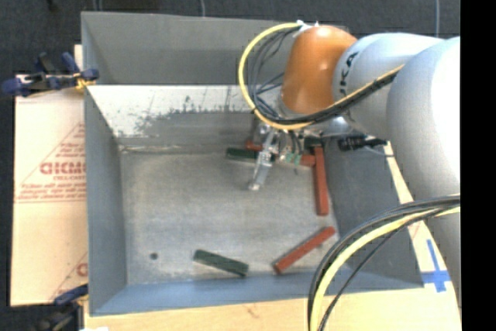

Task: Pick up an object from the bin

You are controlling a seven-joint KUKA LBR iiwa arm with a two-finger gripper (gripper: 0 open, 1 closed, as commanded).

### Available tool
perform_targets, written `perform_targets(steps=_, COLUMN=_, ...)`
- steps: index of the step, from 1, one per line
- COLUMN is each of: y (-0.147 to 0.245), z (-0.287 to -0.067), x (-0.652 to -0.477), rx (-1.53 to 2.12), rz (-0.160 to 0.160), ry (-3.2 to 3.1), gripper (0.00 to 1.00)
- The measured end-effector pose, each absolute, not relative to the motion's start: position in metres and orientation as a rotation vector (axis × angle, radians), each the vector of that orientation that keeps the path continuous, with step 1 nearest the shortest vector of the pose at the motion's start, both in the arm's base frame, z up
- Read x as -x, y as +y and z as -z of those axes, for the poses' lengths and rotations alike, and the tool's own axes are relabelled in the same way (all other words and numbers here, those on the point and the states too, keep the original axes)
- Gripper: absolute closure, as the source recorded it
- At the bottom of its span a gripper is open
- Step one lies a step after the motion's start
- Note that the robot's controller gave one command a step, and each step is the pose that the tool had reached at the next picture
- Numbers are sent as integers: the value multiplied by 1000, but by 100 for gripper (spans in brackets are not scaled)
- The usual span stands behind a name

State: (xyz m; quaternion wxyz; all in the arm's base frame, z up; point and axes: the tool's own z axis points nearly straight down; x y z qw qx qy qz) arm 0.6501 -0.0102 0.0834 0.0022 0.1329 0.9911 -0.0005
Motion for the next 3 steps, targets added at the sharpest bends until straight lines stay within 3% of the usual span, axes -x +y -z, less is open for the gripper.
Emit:
perform_targets(steps=1, y=-10, z=-84, x=-650, rx=-417, rz=2, ry=3109, gripper=100)
perform_targets(steps=2, y=-10, z=-84, x=-650, rx=-417, rz=2, ry=3109, gripper=100)
perform_targets(steps=3, y=35, z=-70, x=-647, rx=-528, rz=0, ry=3106, gripper=0)
